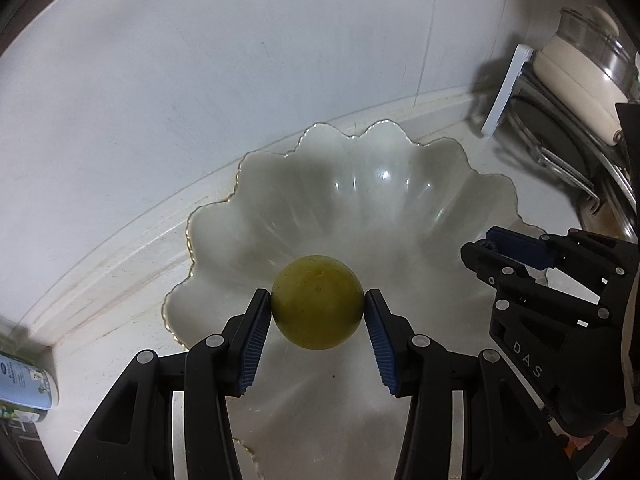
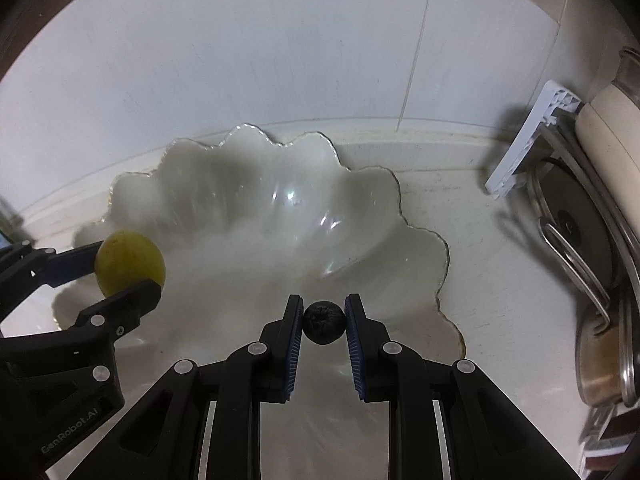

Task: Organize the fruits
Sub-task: 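Open both tools to drop the green fruit and plum into the bowl, then move both open tools back toward the remaining fruits on the counter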

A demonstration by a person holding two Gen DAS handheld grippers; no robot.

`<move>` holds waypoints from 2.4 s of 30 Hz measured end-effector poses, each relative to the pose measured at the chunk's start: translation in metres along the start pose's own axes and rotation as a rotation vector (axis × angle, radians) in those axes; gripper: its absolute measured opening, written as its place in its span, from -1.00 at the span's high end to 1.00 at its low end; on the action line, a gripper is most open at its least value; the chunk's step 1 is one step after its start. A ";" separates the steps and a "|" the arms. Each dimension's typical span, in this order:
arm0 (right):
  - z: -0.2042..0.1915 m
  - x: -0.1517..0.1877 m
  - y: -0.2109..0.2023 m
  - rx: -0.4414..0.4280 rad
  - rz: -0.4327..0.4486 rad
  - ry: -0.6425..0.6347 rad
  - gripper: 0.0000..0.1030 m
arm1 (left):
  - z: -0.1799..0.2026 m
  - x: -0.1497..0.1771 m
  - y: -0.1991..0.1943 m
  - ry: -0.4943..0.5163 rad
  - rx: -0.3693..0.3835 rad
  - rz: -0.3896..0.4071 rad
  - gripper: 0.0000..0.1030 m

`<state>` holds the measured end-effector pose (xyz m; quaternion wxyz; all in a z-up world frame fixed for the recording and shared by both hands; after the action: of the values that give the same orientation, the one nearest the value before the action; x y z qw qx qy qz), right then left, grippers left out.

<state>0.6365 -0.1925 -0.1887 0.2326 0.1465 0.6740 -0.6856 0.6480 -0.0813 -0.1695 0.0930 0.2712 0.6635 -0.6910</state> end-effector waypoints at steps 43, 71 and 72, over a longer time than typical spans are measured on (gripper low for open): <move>-0.003 0.066 -0.219 0.118 0.399 0.053 0.05 | -0.005 0.060 -0.211 0.018 -0.048 0.414 -0.47; -0.016 0.170 -0.276 0.151 0.487 0.079 0.05 | 0.027 0.156 -0.261 0.112 0.001 0.489 -0.48; -0.016 0.172 -0.276 0.151 0.488 0.082 0.05 | 0.028 0.158 -0.262 0.112 -0.007 0.494 -0.48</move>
<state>0.3456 -0.2025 -0.0416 0.3521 0.3495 0.5744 -0.6510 0.3807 -0.0445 -0.0218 0.2230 0.4625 0.5838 -0.6290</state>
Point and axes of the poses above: each gripper's, at about its wrist camera, not at the fingertips, and y roughly the way its jaws point, z to its right, x to its underside, the point moved 8 cm from there along y, roughly the way its jaws point, and after that the axes turned 1 degree about z, right-handed, at the moved point
